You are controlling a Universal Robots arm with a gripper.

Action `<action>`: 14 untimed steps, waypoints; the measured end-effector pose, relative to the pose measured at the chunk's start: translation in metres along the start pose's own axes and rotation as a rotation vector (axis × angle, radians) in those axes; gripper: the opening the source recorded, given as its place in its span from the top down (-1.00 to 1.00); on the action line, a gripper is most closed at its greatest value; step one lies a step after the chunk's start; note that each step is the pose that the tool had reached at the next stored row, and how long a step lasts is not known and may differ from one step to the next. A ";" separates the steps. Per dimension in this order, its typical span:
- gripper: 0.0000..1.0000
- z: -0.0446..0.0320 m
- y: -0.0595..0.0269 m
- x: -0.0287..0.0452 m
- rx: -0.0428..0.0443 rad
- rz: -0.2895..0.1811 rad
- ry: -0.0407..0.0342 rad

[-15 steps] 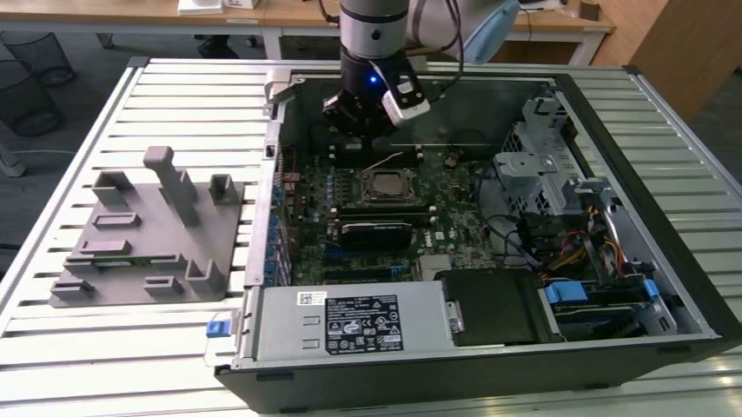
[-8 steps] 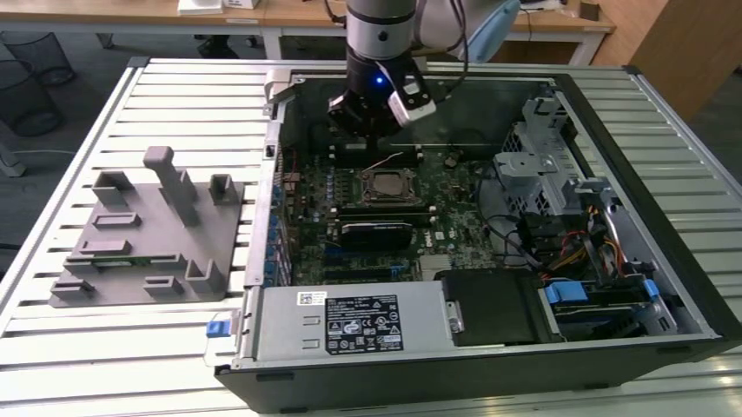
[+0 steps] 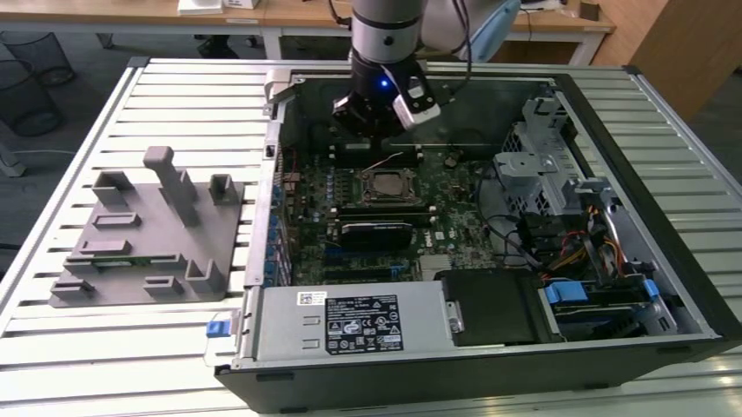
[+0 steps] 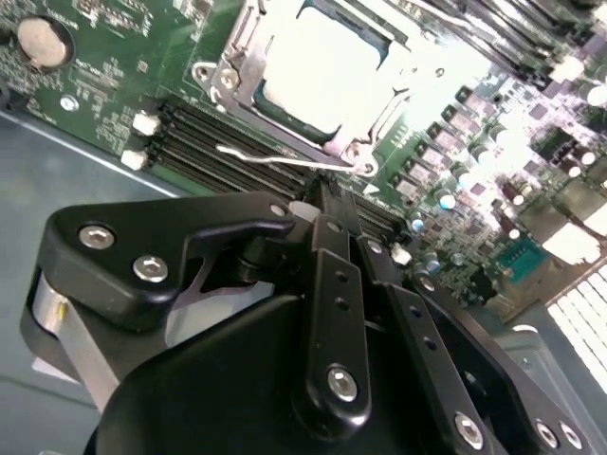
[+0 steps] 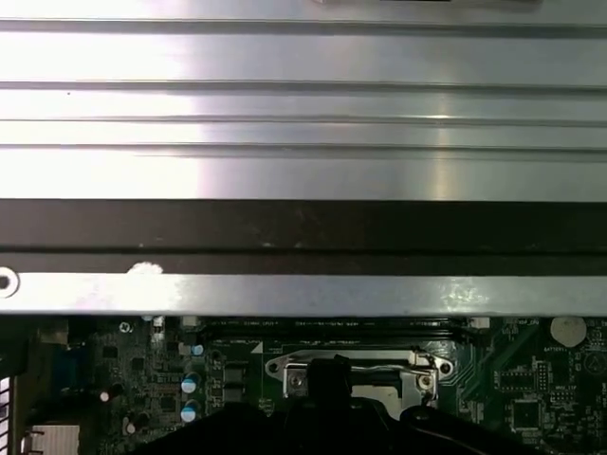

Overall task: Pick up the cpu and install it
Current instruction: 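Install the first cpu locking lever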

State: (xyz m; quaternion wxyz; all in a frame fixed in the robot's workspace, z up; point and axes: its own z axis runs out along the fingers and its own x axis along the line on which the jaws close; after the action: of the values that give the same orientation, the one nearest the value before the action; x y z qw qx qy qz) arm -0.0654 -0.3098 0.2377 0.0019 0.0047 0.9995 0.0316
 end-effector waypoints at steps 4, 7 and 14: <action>0.79 0.0034 0.0012 -0.0008 -0.0001 -0.030 0.0016; 0.79 0.0058 0.0021 -0.0041 0.0002 -0.040 0.0024; 0.79 0.0089 0.0066 -0.0168 0.0012 -0.040 0.0024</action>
State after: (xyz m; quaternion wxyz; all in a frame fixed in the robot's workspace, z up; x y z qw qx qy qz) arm -0.0485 -0.3028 0.2294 0.0013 -0.0154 0.9994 0.0310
